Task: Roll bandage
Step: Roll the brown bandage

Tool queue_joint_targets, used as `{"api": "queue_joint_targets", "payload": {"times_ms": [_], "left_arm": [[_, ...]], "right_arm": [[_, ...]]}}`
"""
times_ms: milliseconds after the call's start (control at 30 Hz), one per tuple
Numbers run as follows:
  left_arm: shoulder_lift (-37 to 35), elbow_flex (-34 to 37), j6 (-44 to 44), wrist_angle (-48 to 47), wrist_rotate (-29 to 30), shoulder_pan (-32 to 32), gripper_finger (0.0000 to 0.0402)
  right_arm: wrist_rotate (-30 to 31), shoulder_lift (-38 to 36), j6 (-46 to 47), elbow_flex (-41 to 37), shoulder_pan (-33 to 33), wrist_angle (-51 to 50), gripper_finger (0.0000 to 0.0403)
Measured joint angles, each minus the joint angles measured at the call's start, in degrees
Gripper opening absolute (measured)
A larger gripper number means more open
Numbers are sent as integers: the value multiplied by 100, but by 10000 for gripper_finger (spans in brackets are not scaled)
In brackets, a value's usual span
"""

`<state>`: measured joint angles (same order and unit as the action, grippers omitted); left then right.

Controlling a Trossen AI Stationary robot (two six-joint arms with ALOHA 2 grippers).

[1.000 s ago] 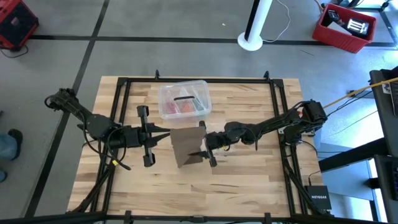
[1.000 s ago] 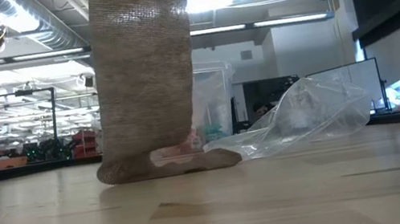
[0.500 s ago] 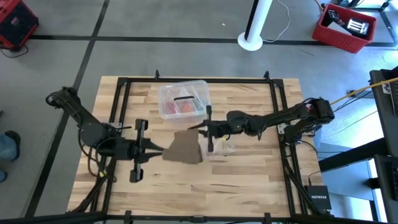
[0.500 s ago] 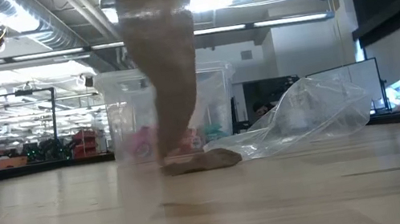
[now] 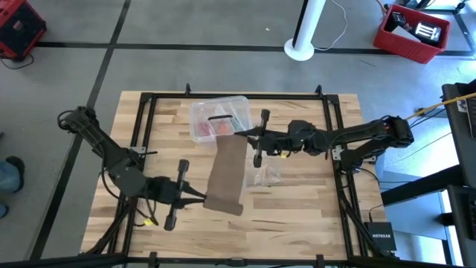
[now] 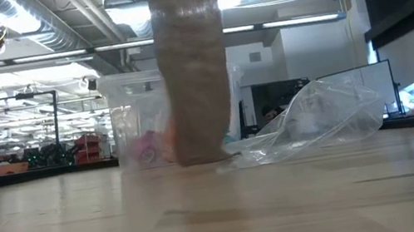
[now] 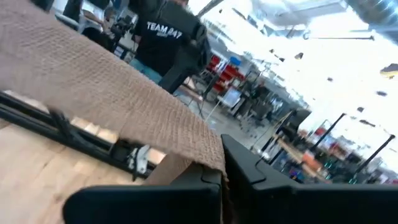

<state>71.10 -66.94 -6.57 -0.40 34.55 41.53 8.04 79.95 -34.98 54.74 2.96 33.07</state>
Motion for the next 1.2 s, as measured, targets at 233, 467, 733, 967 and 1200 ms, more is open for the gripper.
{"api": "queue_joint_targets", "payload": {"times_ms": [233,467,733,967,1200], "left_arm": [[188,0,1126,-1011,702,-58,0],[187,0,2624,-2395,1541,-361,0],[159,0,3904,-3949,2283,-860,0],[-210,0,3518,-4072,3043,-976,0],[-851,0,3152,-4030,3952,-976,0]], "right_arm": [[-259,-342,-94,251,44,-16,8],[-366,-395,-253,666,476,-496,9],[-113,-392,-1044,963,1214,-1132,9],[760,-416,-1686,1081,1743,-2157,9],[1195,-333,-1507,1115,2075,-2966,10]]}}
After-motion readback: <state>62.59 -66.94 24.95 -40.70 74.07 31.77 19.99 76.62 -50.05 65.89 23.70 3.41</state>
